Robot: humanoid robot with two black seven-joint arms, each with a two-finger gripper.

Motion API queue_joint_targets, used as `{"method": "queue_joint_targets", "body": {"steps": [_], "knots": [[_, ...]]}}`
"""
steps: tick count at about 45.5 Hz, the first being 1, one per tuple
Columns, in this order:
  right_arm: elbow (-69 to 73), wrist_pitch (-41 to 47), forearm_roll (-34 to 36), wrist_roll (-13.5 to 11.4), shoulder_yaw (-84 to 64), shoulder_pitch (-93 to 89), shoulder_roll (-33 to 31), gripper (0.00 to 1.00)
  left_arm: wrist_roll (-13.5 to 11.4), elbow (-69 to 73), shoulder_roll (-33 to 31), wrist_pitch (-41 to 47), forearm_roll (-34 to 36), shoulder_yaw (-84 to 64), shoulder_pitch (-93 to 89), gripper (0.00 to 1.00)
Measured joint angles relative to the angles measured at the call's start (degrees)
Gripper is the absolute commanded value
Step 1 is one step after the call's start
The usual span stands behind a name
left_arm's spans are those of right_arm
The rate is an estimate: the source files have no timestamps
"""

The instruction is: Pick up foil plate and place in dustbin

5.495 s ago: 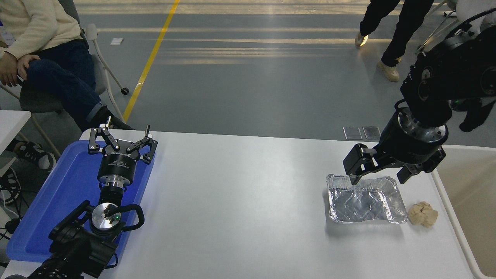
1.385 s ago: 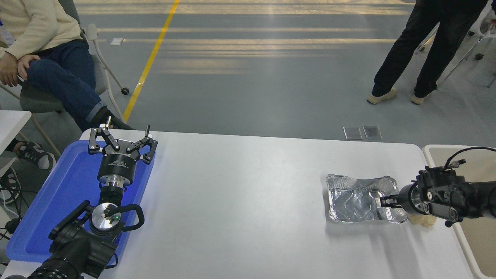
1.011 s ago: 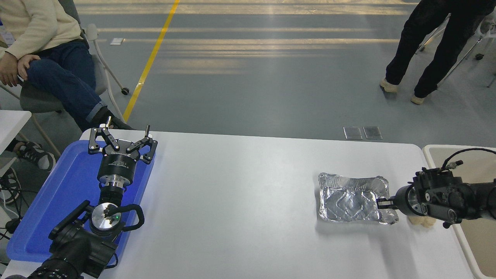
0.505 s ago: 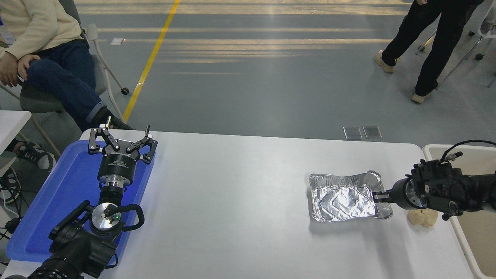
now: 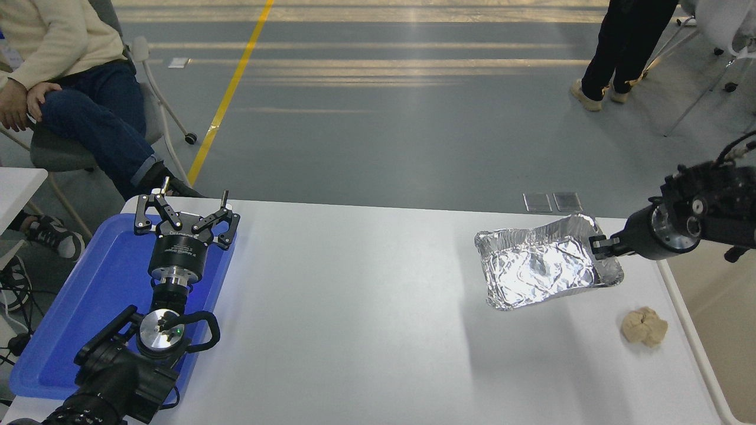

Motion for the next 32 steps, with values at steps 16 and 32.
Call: {"method": "queue_joint_targets", "body": {"steps": [16, 32], "knots": [[8.1, 10.9, 0.6, 0.1, -8.7, 19.6, -2.0, 0.0, 0.0, 0.0, 0.0, 0.0, 0.0, 0.0, 0.0, 1.0], [10.9, 19.3, 0.8, 0.1, -11.1, 30.1, -3.0, 0.0, 0.0, 0.0, 0.0, 0.0, 0.0, 0.0, 0.0, 1.0]]}}
